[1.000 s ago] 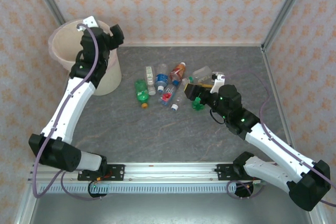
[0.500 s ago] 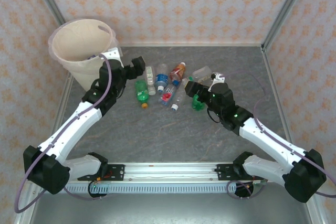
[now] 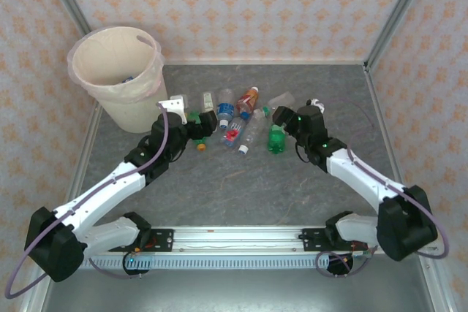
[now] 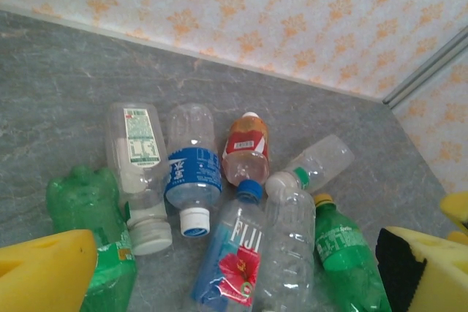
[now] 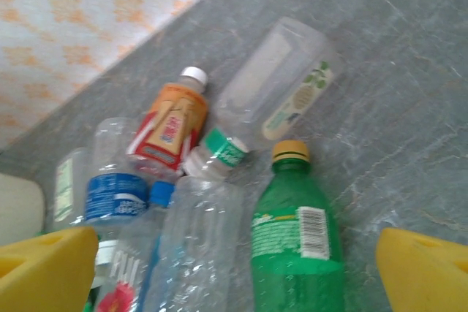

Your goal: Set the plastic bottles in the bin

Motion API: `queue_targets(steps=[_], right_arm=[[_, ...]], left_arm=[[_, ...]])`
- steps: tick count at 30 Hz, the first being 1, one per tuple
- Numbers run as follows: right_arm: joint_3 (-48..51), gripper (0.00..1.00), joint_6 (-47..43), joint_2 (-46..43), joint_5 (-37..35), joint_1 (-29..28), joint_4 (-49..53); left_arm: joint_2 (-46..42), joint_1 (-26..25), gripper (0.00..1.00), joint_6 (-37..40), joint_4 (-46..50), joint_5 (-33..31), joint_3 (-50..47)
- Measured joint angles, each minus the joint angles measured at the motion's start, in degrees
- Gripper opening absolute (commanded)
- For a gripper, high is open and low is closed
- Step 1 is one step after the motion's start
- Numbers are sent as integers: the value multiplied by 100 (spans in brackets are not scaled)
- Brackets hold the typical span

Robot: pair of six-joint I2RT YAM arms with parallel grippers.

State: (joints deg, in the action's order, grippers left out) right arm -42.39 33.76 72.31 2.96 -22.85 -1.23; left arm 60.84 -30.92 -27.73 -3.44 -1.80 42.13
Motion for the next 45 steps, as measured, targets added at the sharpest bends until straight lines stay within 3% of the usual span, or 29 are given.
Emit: queue_targets(steps=[9, 29, 35, 45], right_arm=[[-590, 87, 251, 1366, 616, 157, 175], [-61, 85, 149, 1781, 1451, 146, 118], [17, 71, 50, 1897, 1565, 144, -94], [538, 66, 4, 1309, 1572, 140, -293]], left_arm=[[-13, -61, 99, -57, -245, 101, -431], [129, -61, 99, -297, -439, 164, -444], [129, -61, 99, -468, -343, 205, -308], [129, -61, 99, -898, -289, 505, -142]])
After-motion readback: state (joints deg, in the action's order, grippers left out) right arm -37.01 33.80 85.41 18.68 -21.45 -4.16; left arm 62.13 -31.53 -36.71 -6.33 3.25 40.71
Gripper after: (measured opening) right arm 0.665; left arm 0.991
